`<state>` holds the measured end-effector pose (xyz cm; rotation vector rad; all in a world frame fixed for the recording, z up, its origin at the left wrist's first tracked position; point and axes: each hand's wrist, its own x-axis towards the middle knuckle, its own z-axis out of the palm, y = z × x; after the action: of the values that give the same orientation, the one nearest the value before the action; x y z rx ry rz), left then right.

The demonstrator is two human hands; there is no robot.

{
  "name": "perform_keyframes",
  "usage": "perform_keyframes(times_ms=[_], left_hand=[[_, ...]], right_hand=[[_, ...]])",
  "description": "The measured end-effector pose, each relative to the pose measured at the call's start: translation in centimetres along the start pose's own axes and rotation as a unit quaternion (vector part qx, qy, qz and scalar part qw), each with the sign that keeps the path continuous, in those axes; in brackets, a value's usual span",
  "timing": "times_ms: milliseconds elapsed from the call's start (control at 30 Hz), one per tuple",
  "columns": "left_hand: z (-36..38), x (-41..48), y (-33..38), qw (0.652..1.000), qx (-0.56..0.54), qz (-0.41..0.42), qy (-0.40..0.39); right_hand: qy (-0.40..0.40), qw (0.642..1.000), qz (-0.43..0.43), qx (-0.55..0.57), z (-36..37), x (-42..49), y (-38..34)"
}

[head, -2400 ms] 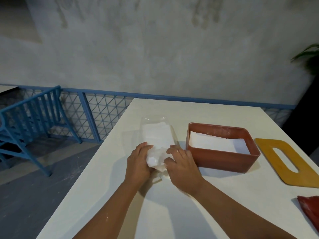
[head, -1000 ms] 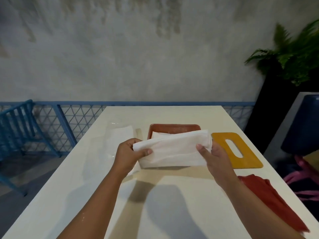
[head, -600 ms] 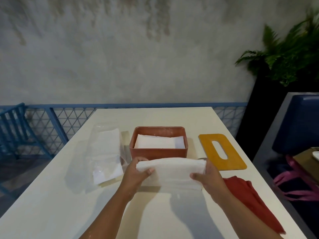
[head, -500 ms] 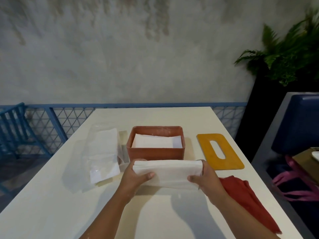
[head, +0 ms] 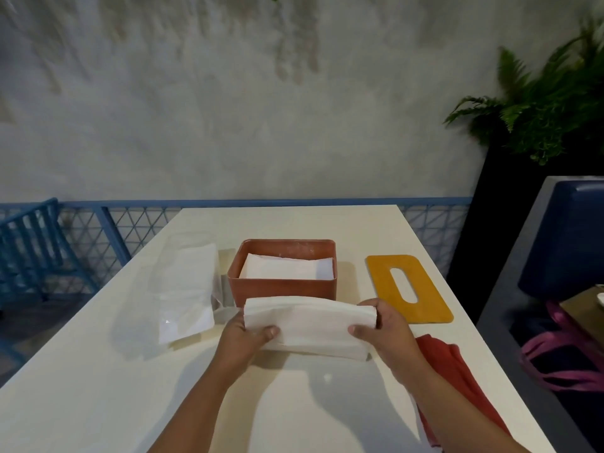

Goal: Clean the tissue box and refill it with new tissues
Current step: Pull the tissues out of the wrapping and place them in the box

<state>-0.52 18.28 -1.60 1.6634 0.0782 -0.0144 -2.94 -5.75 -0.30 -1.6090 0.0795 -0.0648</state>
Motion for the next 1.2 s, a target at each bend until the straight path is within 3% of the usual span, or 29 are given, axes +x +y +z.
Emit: perform_keyframes(times_ms=[100, 267, 333, 400, 500, 667, 933, 1067, 1200], left_hand=[[0.0, -0.3, 2.8, 0.997, 0.052, 0.062, -0.013], [1.7, -0.5, 7.3, 0.976, 0.116, 0.169, -0.068], [3.2, -0.6, 8.4, 0.973, 0.11, 0.202, -0.032], [4.2, -0.6, 8.9, 0.972, 0.061, 0.221, 0.05], [4.6, 0.0, 8.5, 0.977, -0.023, 0.183, 0.104], [5.6, 0.0, 5.4, 0.992, -0.084, 0.094, -0.012], [6.3, -0.5, 0.8, 0.993, 0.054, -0.037, -0.094], [5.0, -0.4, 0.4, 0.996, 0.017, -0.067, -0.063], [1.0, 0.4, 1.5, 0.999, 0.018, 0.004, 0.028]], right_hand=[[-0.038, 0.999, -0.033, 0.007, -1.3, 0.6, -2.0], [-0.16, 0.957, -0.075, -0.228, -0.9, 1.1, -5.2], [-0.158, 0.96, -0.087, -0.216, 0.5, 1.1, -5.6], [-0.138, 0.978, -0.08, -0.135, 1.6, 1.3, -5.4], [-0.094, 0.993, -0.073, -0.022, 2.3, 1.6, -5.0], [-0.061, 0.994, -0.08, 0.031, 2.1, 1.6, -4.5], [-0.016, 0.999, -0.023, 0.028, 2.8, 2.2, -3.1], [-0.014, 0.995, -0.041, 0.094, 2.9, 2.4, -4.0], [-0.008, 0.99, -0.067, 0.128, 0.7, 2.7, -4.3]])
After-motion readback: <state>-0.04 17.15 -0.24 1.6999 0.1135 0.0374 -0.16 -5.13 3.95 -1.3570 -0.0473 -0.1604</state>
